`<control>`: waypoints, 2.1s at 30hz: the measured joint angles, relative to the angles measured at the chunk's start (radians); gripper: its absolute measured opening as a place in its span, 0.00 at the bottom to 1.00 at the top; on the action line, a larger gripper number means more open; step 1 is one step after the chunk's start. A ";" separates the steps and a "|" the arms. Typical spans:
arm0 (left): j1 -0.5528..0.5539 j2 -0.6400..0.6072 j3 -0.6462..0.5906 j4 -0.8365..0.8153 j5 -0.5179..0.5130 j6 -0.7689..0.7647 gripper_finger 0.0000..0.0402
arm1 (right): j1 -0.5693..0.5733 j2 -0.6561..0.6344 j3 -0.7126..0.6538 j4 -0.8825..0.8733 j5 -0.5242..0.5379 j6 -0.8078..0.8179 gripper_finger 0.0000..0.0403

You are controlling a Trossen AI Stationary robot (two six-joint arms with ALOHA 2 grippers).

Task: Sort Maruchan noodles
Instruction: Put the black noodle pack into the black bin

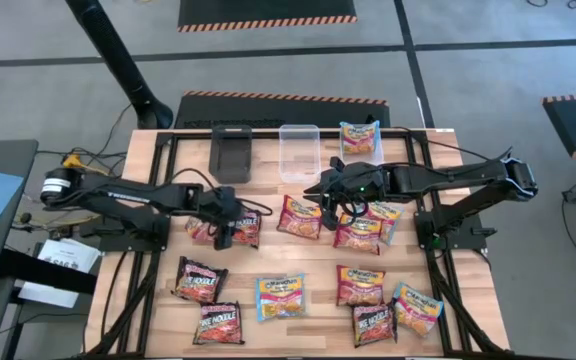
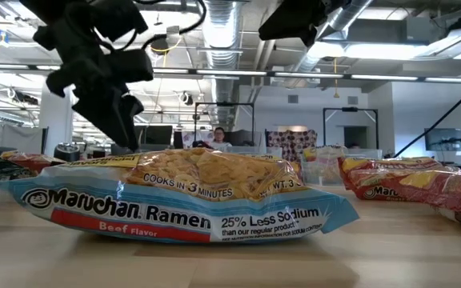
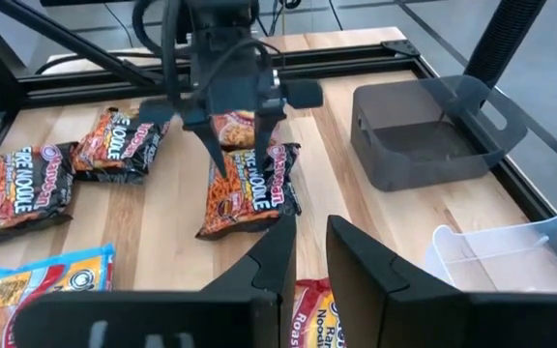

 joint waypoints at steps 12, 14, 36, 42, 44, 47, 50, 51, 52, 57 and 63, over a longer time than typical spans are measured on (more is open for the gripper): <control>0.000 0.133 0.005 0.017 -0.051 0.006 0.43 | 0.000 0.000 0.000 0.000 0.000 0.000 0.22; 0.000 0.155 0.006 0.018 -0.057 0.006 0.43 | 0.000 0.000 0.000 0.000 0.000 0.000 0.22; -0.007 0.201 0.003 0.067 -0.028 0.007 0.01 | 0.000 0.000 0.000 0.002 0.000 0.000 0.22; -0.008 0.184 -0.002 0.086 -0.006 0.014 0.00 | 0.000 0.001 0.000 0.002 0.000 0.000 0.22; -0.009 0.159 -0.004 0.087 0.012 0.014 0.00 | 0.000 0.001 0.000 0.002 0.000 0.000 0.22; -0.013 0.110 -0.007 0.085 0.029 0.008 0.00 | 0.000 0.001 0.000 0.000 0.000 0.000 0.22; -0.021 0.058 -0.008 0.079 0.026 0.006 0.00 | 0.000 0.001 0.000 0.000 0.000 0.000 0.22; -0.023 0.040 -0.007 0.081 0.019 0.006 0.00 | 0.000 0.001 0.000 0.000 0.000 0.000 0.22; -0.027 0.022 -0.007 0.083 0.011 0.006 0.00 | 0.000 0.001 0.000 0.000 0.000 0.000 0.22; -0.040 -0.035 -0.006 0.092 -0.018 0.011 0.00 | 0.000 0.001 0.000 0.000 0.000 0.000 0.22; -0.045 -0.081 -0.004 0.097 -0.056 0.032 0.00 | 0.000 0.001 0.000 0.000 0.000 0.000 0.22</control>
